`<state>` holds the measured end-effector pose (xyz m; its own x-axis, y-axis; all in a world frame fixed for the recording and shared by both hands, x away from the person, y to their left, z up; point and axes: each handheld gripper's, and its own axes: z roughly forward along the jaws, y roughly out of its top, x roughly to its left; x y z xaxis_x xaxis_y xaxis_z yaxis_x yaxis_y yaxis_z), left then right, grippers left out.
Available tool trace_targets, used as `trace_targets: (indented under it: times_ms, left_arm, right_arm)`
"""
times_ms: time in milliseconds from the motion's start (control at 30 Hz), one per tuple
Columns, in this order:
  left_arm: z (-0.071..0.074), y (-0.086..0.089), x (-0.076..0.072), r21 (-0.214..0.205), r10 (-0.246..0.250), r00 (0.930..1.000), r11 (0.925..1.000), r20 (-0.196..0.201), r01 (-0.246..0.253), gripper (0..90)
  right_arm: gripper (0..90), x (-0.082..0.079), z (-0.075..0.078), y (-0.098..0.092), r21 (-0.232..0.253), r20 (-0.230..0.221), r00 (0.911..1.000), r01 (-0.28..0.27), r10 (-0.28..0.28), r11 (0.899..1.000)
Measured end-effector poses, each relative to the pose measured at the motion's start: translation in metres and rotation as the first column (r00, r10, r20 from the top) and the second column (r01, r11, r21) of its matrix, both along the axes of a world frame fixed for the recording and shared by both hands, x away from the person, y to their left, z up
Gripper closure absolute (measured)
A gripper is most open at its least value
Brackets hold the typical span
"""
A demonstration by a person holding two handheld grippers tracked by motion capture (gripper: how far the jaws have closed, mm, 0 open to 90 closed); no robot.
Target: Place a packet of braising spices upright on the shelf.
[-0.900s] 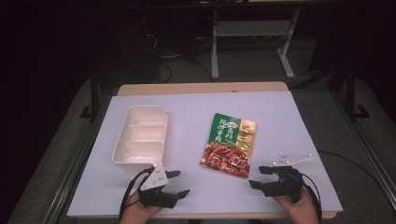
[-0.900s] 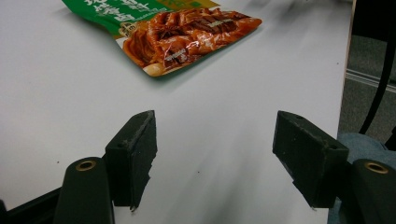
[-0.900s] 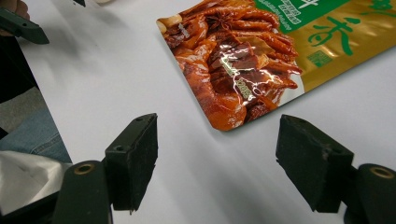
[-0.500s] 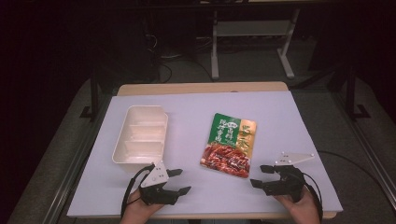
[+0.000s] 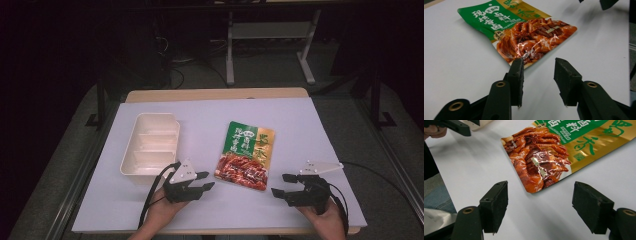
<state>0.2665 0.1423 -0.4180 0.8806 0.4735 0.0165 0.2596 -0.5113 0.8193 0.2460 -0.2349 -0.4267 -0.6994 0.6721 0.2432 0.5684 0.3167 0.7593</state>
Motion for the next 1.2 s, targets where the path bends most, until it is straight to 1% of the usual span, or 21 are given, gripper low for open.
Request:
trace_targets:
  times_ms: [100, 167, 267, 333, 367, 400, 467, 533, 600, 633, 733, 800, 833, 933, 1000, 1100, 1200]
  left_arm:
    - [0.000, -0.007, 0.008, 0.012, 0.006, 1.0000, 0.9999, -0.006, -0.006, 66.1]
    - [0.000, -0.011, 0.013, 0.011, 0.009, 0.9999, 0.9999, -0.009, -0.009, 70.0]
    - [0.000, -0.017, 0.022, 0.027, 0.016, 0.9998, 0.9995, -0.014, -0.015, 74.9]
    - [-0.001, -0.022, 0.026, 0.022, 0.016, 0.9995, 0.9996, -0.028, -0.016, 78.5]
    - [-0.001, -0.025, 0.029, 0.033, 0.015, 0.9994, 0.9994, -0.031, -0.014, 80.5]
    - [-0.001, -0.025, 0.029, 0.033, 0.015, 0.9994, 0.9994, -0.031, -0.014, 82.9]
    - [-0.002, -0.033, 0.036, 0.064, 0.006, 0.9990, 0.9980, -0.045, -0.003, 86.6]
    - [-0.004, -0.038, 0.040, 0.081, 0.003, 0.9987, 0.9967, -0.051, 0.001, 89.0]
    - [-0.004, -0.040, 0.041, 0.083, 0.003, 0.9986, 0.9965, -0.053, 0.001, 89.4]
    - [-0.006, -0.045, 0.045, 0.098, 0.000, 0.9979, 0.9952, -0.065, 0.007, 89.5]
    - [-0.009, -0.051, 0.048, 0.124, -0.008, 0.9967, 0.9921, -0.081, 0.018, 89.5]
    - [-0.012, -0.055, 0.050, 0.145, -0.008, 0.9958, 0.9891, -0.091, 0.022, 89.6]
    - [-0.014, -0.057, 0.052, 0.161, -0.003, 0.9947, 0.9868, -0.103, 0.019, 89.6]
    - [-0.018, -0.061, 0.054, 0.194, 0.003, 0.9934, 0.9808, -0.115, 0.019, 89.7]
    - [-0.021, -0.062, 0.055, 0.195, 0.009, 0.9914, 0.9807, -0.131, 0.016, 89.7]
    - [-0.024, -0.063, 0.055, 0.205, 0.015, 0.9899, 0.9786, -0.141, 0.015, 89.9]
    - [-0.024, -0.064, 0.055, 0.211, 0.020, 0.9899, 0.9775, -0.140, 0.010, 90.0]
  right_arm:
    - [28.2, 0.001, 0.001, 0.000, -0.004, 0.004, 1.0000, 0.000, 0.000, 1.000]
    - [28.2, 0.001, 0.001, 0.001, -0.010, 0.009, 1.0000, 0.003, -0.003, 1.000]
    - [27.8, 0.003, 0.003, 0.000, -0.016, 0.012, 0.9999, 0.011, -0.011, 1.000]
    - [27.3, 0.006, 0.004, -0.001, -0.016, 0.017, 0.9997, 0.016, -0.016, 1.000]
    - [27.1, 0.008, 0.005, -0.001, -0.017, 0.016, 0.9997, 0.018, -0.018, 1.000]
    - [27.1, 0.008, 0.005, -0.001, -0.017, 0.016, 0.9997, 0.018, -0.018, 1.000]
    - [26.8, 0.016, 0.007, -0.001, -0.023, 0.021, 0.9994, 0.027, -0.027, 0.999]
    - [27.4, 0.022, 0.009, -0.002, -0.024, 0.027, 0.9991, 0.034, -0.034, 0.999]
    - [27.4, 0.028, 0.011, -0.003, -0.021, 0.025, 0.9988, 0.043, -0.043, 0.999]
    - [27.4, 0.033, 0.012, -0.003, -0.017, 0.020, 0.9986, 0.050, -0.050, 0.999]
    - [26.8, 0.047, 0.013, -0.005, -0.014, 0.011, 0.9977, 0.068, -0.068, 0.998]
    - [26.8, 0.056, 0.013, -0.005, -0.014, 0.002, 0.9968, 0.079, -0.079, 0.997]
    - [26.9, 0.059, 0.013, -0.005, -0.017, 0.002, 0.9966, 0.082, -0.082, 0.996]
    - [27.0, 0.071, 0.013, -0.003, -0.038, -0.004, 0.9947, 0.103, -0.103, 0.994]
    - [27.2, 0.080, 0.011, -0.001, -0.052, -0.019, 0.9930, 0.115, -0.116, 0.992]
    - [27.0, 0.091, 0.009, 0.003, -0.068, -0.046, 0.9904, 0.127, -0.131, 0.990]
    - [26.9, 0.104, 0.009, 0.007, -0.079, -0.067, 0.9882, 0.132, -0.138, 0.988]
